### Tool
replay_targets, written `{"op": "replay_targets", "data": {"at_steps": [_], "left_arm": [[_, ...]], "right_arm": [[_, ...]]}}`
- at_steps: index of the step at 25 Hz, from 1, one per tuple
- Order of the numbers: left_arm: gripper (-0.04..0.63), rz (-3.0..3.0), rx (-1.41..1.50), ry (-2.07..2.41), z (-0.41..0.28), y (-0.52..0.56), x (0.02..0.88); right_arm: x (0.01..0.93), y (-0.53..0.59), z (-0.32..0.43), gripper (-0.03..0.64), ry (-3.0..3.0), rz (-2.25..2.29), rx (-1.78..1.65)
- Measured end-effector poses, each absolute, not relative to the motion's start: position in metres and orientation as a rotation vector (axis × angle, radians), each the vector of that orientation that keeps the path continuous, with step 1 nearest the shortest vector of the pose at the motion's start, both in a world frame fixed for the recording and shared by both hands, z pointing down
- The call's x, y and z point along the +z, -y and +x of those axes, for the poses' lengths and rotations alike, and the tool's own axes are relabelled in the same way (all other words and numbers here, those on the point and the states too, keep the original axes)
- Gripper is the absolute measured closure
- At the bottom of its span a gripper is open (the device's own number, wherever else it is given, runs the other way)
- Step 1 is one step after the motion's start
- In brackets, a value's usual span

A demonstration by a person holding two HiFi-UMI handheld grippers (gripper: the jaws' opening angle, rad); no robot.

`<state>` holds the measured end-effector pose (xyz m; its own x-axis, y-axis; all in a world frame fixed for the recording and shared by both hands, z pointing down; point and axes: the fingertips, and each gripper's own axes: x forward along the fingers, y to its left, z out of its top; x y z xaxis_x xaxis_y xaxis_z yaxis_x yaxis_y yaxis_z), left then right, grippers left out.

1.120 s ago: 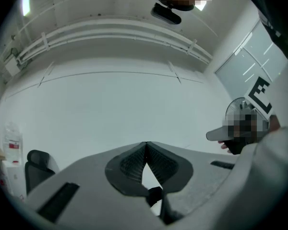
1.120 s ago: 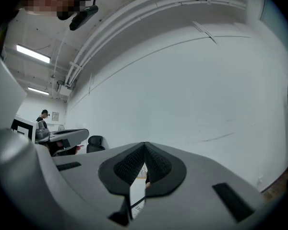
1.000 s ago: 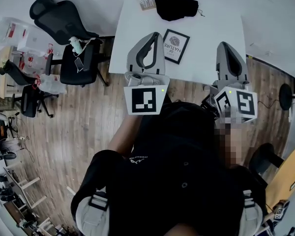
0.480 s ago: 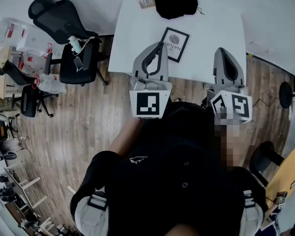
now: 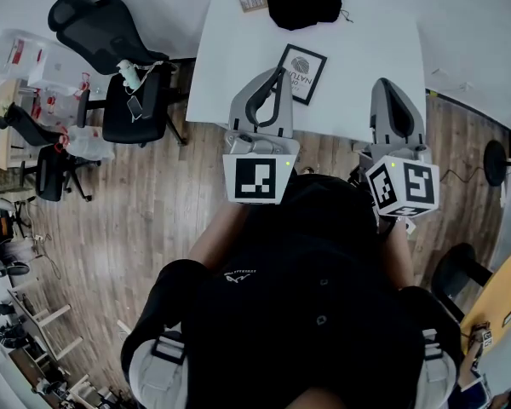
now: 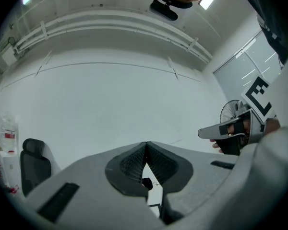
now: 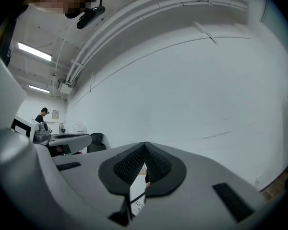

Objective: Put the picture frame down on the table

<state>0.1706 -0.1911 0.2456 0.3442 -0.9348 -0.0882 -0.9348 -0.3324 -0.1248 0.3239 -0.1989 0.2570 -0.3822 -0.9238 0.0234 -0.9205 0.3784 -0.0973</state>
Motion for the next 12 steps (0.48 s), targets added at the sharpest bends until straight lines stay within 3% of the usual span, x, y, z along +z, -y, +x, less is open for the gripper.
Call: {"op": "replay_targets", "data": {"at_steps": [12], "left_arm": [[0.588, -2.455, -0.021, -1.727, 0.1739, 0.1888, 0.2537]], "right_arm": [[0.2603, 0.1954, 0.3317, 0.618, -2.559, -1.746, -0.163]]}}
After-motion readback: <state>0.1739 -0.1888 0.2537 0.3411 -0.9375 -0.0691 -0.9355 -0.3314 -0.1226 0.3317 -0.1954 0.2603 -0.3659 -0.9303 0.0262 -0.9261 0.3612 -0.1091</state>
